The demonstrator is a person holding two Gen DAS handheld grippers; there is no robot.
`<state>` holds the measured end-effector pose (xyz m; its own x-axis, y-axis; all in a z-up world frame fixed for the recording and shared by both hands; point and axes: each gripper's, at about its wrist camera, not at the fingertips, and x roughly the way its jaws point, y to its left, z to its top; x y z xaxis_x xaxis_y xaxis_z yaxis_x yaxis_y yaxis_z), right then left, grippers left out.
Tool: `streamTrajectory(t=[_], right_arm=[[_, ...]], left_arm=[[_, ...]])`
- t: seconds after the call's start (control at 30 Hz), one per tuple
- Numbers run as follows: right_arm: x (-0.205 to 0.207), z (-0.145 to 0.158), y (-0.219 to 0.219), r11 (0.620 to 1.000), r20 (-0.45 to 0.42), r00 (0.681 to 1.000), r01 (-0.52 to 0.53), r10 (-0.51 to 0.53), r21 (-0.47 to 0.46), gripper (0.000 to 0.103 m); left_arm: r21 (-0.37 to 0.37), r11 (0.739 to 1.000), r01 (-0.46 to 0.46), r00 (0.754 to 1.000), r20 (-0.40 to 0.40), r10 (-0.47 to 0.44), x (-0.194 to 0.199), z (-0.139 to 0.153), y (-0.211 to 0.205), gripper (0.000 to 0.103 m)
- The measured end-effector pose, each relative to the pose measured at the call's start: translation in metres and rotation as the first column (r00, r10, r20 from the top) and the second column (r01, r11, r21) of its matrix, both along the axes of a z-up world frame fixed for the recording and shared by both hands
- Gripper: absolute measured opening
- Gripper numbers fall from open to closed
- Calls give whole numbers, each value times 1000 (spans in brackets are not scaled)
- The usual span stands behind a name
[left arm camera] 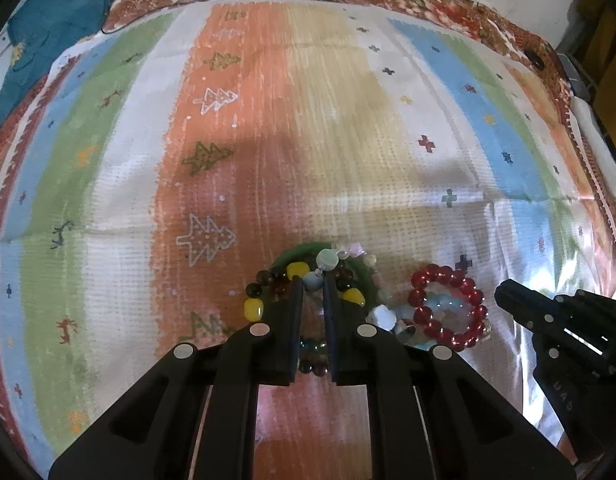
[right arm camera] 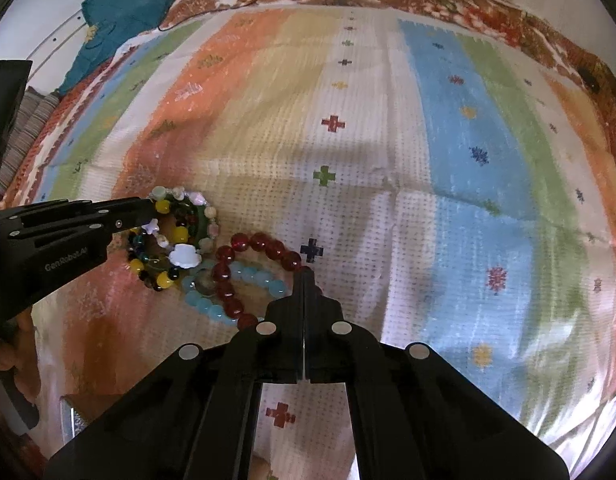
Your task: Organize jewelry
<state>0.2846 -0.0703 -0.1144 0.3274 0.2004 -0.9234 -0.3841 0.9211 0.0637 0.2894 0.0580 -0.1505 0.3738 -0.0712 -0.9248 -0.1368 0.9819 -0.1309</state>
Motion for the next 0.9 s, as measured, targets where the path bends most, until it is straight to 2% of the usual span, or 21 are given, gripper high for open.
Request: streamTrajectory(t=[0.1,0.2,0.37,0.43,0.47,0.77,0.9], right_arm=[[-5,6,5,1000,14,1000,-16,16,-7,1],[-4,5,4,1000,-11,1000,0,0,7,1],[-1,1,3,1000,-28,999,17,-18,-13,1],[3,-1,0,999,-27,999,41,-42,-19,24],[4,-2,-2,999,-27,999,46,-46,-13,49],[14,-19,-4,998,-45,998,51,-53,-34,50],[18,-25,-6,997,-59,996,62,-64,-36,42]], left_arm=[[13,1000,6,1000,19,-6,-5,10,-1,10],[36,999,16,999,31,-17,-9,16,-4,10],[40,999,26,999,21,-27,-10,15,-5,10],[42,999,21,1000,18,-22,-8,12,-4,10],[39,999,21,1000,16,-21,-7,12,-4,10],[31,999,19,1000,4,-19,0,4,-5,10],[29,999,22,1000,1,-22,1,2,-6,10]])
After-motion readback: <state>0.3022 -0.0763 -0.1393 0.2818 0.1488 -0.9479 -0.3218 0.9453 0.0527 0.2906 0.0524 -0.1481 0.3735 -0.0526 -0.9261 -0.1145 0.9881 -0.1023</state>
